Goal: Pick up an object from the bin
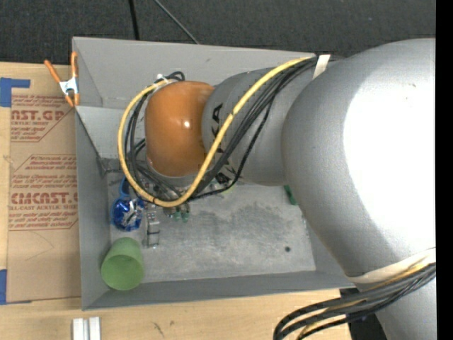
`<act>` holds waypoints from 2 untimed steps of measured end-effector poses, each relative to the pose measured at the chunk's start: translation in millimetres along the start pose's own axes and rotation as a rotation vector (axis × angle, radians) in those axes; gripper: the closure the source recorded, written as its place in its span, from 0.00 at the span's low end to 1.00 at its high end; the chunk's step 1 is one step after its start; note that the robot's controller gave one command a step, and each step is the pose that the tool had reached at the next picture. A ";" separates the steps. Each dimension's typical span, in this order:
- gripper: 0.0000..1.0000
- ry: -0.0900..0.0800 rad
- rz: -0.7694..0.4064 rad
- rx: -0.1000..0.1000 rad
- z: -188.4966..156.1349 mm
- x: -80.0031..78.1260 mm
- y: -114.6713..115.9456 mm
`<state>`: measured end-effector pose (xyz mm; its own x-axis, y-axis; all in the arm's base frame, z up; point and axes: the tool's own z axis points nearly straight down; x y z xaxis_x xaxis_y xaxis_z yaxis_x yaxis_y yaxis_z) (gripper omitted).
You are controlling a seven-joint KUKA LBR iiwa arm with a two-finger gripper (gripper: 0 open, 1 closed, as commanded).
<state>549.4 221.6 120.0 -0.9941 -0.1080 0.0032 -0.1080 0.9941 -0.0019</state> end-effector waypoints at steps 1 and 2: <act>0.00 -0.004 -0.071 -0.001 53.0 -20.7 12.4; 1.00 -0.006 -0.070 -0.003 49.7 -21.3 12.6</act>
Offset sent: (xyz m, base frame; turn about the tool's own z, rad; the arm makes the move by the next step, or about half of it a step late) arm 0.0192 0.0141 -0.0500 -0.0695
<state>569.0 236.3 70.2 -0.9842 -0.1773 -0.0027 -0.1773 0.9842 0.0008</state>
